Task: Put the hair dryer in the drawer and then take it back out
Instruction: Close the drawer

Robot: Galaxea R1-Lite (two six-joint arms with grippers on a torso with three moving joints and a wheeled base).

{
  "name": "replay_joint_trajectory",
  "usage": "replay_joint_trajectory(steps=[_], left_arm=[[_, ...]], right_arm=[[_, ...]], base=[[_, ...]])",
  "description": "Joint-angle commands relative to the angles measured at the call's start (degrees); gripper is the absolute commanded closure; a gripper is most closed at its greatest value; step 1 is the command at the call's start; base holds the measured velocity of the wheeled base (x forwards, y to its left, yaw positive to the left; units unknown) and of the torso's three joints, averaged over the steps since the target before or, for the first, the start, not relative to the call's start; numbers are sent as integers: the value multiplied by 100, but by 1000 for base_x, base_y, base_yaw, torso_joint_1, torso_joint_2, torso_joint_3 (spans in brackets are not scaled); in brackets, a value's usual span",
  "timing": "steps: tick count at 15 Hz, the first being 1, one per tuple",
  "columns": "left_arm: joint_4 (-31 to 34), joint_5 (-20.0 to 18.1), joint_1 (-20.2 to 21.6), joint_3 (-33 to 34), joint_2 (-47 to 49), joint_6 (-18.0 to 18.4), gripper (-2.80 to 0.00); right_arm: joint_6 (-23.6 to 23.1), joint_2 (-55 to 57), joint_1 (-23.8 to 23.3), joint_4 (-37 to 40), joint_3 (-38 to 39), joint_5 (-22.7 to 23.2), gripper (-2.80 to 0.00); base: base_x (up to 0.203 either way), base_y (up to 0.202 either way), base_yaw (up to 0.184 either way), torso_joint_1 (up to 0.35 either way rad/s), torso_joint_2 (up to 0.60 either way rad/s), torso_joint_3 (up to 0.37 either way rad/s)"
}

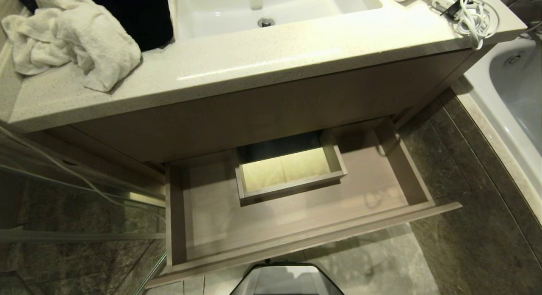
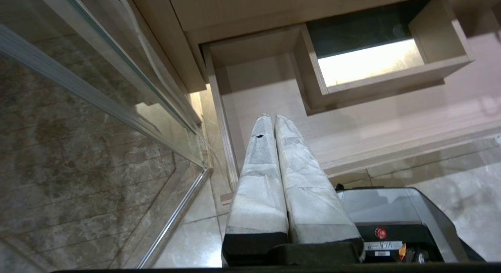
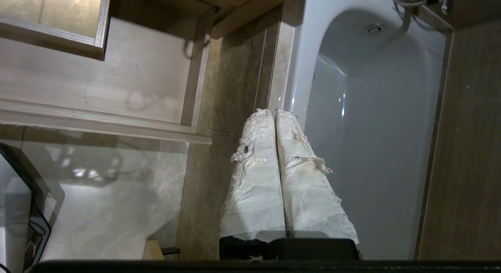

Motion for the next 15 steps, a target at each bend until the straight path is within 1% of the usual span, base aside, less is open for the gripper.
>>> replay_joint_trajectory(steps=[1,8,15], left_arm=[[-2,0,1,4,-2,-8,0],[-2,0,1,1,-2,-8,0],[-2,0,1,0,-7,-8,0]], right_arm=[[-26,-44,-24,17,85,11,0],[-35,-122,-32,-1,250,11,0],[-35,-166,-32,-114,344,11,0]], base=[[0,0,0,-173,350,142],[0,0,0,-194,369,172],[0,0,0,-281,536,248]])
